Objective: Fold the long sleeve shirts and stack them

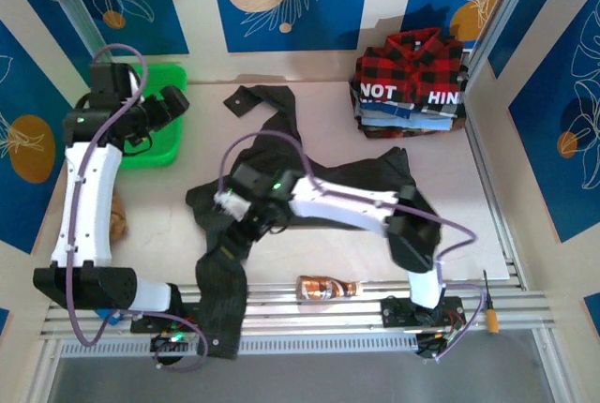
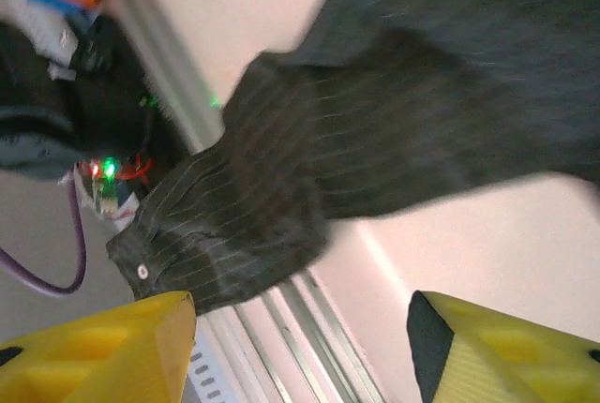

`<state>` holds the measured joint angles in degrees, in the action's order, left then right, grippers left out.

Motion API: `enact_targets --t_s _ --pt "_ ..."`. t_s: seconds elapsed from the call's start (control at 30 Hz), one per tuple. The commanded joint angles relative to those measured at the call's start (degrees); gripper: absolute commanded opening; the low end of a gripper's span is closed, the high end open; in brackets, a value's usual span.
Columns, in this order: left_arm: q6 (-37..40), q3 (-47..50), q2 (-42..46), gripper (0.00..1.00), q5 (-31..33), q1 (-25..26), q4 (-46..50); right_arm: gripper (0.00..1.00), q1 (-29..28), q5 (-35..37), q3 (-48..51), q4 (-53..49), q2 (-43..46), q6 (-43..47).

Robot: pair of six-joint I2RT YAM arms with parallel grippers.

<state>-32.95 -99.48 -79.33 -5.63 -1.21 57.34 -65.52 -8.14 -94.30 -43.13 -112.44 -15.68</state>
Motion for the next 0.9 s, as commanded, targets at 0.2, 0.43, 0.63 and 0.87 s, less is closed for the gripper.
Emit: enact_targets --t_s 0.2,0.43,0.63,0.87 --pt "2.6 -3.7 5.1 1.0 -1.1 -2.2 6.9 0.59 -8.8 15.4 -12.4 -7.2 -17.0 5.8" --pt "4.2 -2.0 8.5 1.0 0.3 -3.5 8.4 0.27 -7.9 31.3 -17.8 -10.1 -25.2 4.2" --pt "4.7 -1.4 9.3 1.0 0.4 -3.7 8.0 0.08 0.0 23.3 -18.3 -8.1 -20.7 0.6" --pt "4.0 9.1 11.5 1.0 -3.0 -2.7 0.0 0.1 10.1 10.0 -20.4 -10.8 -19.9 -2.1"
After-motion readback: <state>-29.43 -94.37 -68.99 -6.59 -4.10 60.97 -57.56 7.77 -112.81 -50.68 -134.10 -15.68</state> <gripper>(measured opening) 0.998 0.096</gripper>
